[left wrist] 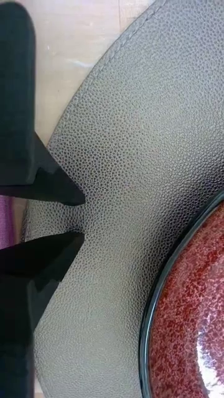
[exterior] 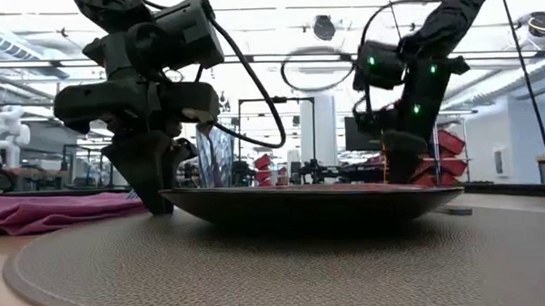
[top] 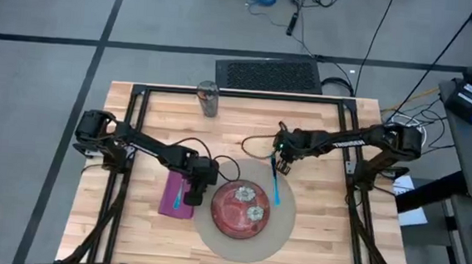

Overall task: Set table place
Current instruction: Put the blue knife on the middle right of the table

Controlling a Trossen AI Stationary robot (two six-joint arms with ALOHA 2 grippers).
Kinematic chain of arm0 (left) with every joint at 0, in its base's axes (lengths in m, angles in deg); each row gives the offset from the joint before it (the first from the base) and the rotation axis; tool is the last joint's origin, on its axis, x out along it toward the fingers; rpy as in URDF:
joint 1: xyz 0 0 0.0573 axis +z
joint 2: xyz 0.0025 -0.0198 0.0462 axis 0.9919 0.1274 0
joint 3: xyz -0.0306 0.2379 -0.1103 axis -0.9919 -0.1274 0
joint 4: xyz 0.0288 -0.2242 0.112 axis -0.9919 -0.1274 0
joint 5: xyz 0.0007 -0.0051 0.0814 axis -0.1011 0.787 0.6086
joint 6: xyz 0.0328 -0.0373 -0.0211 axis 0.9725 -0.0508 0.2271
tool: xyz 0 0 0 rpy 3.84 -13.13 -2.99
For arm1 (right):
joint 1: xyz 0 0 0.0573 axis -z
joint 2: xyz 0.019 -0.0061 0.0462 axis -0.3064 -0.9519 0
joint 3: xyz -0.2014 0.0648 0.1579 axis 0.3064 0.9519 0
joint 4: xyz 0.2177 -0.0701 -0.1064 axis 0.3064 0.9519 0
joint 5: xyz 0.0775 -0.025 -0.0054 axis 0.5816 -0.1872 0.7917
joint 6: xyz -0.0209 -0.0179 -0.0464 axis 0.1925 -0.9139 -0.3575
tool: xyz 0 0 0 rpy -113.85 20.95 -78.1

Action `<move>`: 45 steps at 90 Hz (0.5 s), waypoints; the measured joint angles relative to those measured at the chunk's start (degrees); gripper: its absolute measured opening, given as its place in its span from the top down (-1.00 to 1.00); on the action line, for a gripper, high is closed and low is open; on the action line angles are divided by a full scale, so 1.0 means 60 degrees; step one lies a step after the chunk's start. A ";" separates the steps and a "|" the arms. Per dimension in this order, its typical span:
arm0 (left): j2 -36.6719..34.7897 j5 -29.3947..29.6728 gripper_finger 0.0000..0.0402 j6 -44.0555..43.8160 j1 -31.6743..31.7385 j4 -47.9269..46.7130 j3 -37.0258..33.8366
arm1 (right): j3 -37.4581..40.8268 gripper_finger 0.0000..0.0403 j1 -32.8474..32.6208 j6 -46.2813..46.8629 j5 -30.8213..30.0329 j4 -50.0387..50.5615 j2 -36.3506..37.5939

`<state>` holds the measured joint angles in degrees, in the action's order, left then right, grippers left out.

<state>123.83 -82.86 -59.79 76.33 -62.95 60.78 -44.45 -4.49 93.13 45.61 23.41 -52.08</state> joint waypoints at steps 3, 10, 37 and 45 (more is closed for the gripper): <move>0.0000 -0.0002 0.60 -0.0004 0.0000 -0.0001 0.0000 | -0.0038 1.00 -0.0107 0.0029 -0.0100 -0.0023 0.0000; 0.0000 0.0000 0.60 -0.0004 0.0000 0.0000 0.0000 | -0.0231 1.00 -0.0312 0.0039 -0.0093 -0.0027 0.0000; 0.0000 -0.0004 0.60 -0.0159 0.0000 0.0007 0.0000 | -0.0444 1.00 -0.0767 0.0355 0.1044 -0.0326 0.0018; 0.0000 -0.0007 0.60 -0.0175 -0.0004 0.0007 0.0000 | -0.0440 1.00 -0.0807 0.0430 0.0999 -0.0204 0.0018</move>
<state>123.83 -82.90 -60.84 76.31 -62.91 60.78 -47.09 -9.33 95.71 51.61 22.19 -51.98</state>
